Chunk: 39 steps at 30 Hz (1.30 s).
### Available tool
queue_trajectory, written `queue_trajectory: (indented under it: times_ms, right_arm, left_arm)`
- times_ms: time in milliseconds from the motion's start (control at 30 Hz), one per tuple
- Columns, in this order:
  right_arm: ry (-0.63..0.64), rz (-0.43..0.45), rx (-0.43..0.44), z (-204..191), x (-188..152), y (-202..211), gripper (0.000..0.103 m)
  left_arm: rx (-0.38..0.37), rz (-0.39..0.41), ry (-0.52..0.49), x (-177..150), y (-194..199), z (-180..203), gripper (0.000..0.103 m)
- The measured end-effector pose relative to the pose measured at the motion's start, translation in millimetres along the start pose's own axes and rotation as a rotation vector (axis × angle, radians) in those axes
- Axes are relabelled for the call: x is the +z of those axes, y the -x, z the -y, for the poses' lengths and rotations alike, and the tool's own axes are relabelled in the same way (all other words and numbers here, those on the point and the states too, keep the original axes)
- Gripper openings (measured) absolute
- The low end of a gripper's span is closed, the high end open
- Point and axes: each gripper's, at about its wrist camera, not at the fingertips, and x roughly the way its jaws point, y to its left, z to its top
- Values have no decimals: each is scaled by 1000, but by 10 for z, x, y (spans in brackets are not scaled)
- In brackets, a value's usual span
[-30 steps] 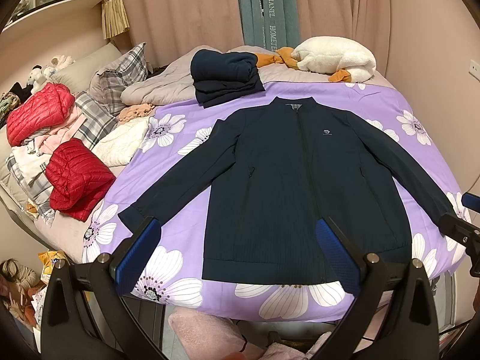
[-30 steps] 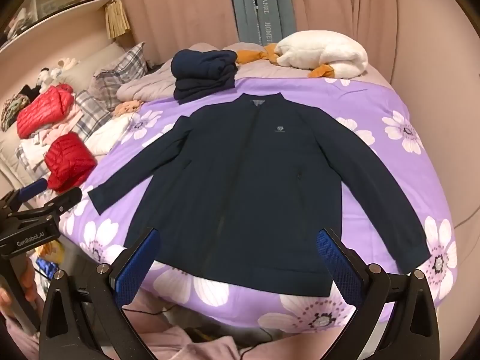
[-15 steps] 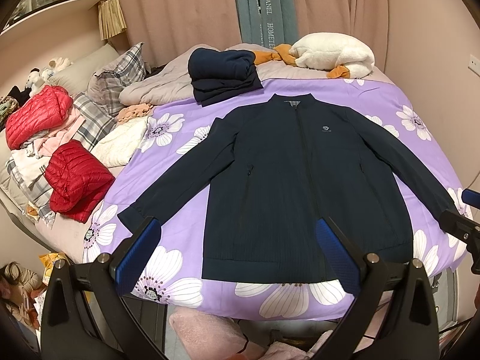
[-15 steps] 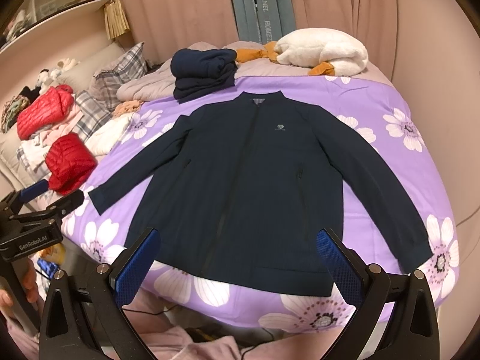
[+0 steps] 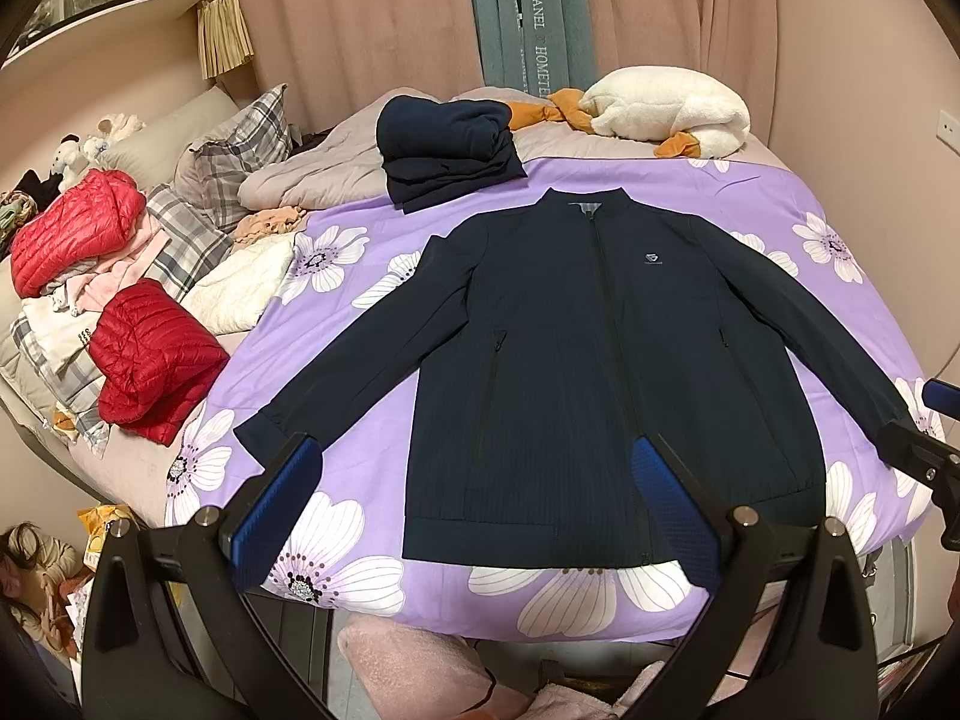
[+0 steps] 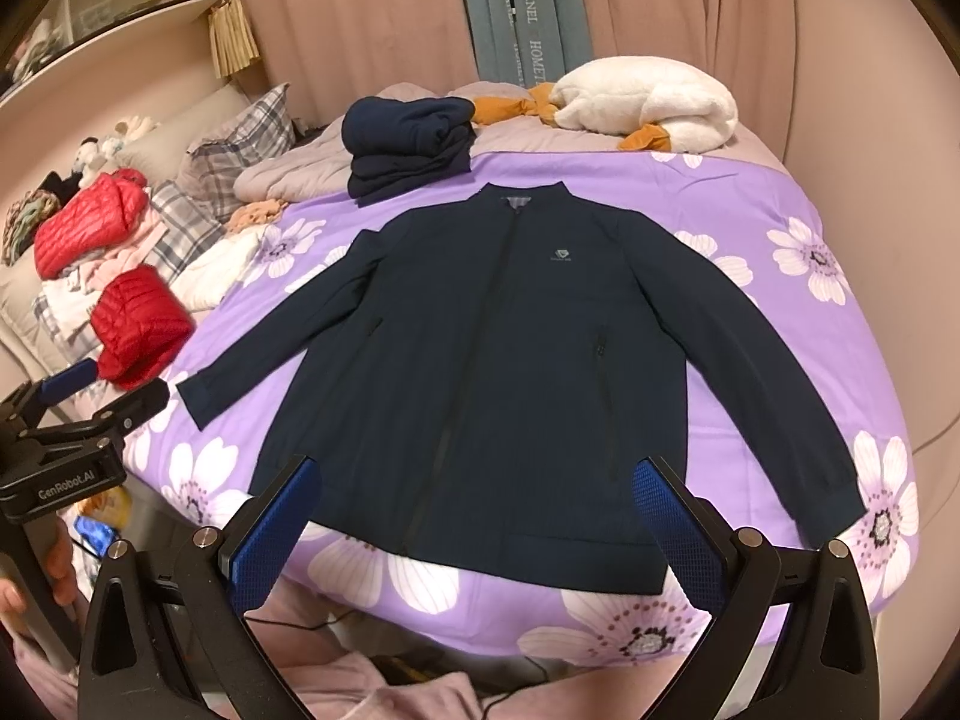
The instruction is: Fold large clothes
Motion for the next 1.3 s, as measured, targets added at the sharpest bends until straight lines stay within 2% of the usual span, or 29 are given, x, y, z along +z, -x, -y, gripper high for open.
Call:
queue_trajectory:
  times_ms: [1300]
  right_arm:
    - [-3, -2, 7, -73, -8, -28, 103]
  left_arm:
    - [-2, -8, 2, -22, -60, 35, 103]
